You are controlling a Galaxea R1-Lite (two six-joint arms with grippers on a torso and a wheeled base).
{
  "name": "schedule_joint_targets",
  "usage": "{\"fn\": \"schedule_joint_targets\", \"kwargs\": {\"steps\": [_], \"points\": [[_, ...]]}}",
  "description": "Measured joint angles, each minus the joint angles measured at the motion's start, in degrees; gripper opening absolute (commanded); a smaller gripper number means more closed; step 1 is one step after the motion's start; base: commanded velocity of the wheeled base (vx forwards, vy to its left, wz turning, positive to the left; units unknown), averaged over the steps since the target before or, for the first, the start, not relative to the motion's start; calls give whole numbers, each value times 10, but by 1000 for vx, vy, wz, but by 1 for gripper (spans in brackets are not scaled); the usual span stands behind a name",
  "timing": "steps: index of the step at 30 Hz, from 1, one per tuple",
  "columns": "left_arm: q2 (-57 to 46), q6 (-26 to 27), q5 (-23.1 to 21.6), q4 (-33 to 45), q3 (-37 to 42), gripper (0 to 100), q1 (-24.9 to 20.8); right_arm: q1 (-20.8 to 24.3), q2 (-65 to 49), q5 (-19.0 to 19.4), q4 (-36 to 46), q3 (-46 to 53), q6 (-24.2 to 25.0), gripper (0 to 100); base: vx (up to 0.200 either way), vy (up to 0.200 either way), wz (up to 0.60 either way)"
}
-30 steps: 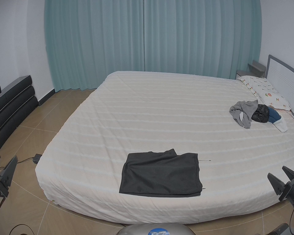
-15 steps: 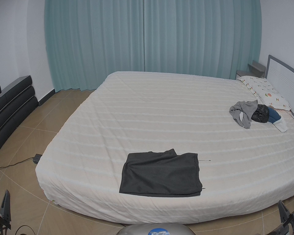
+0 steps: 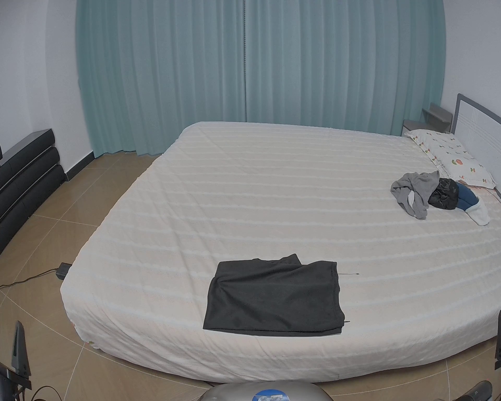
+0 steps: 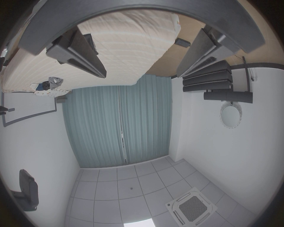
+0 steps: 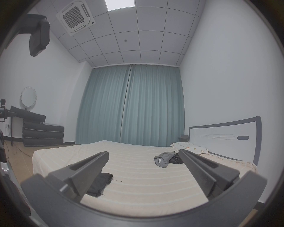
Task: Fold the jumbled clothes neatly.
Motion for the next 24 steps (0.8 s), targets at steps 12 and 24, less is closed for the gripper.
{"fn": "schedule_joint_targets", "kwargs": {"steps": [12,24], "points": [[-2,-2,-48,65,40,100,-1,0,-2,-15,85,39,-25,100,0,0,0],[-2,5,-33,66,41,100,-1,0,-2,-3,98,41,91,100,0,0,0]]}}
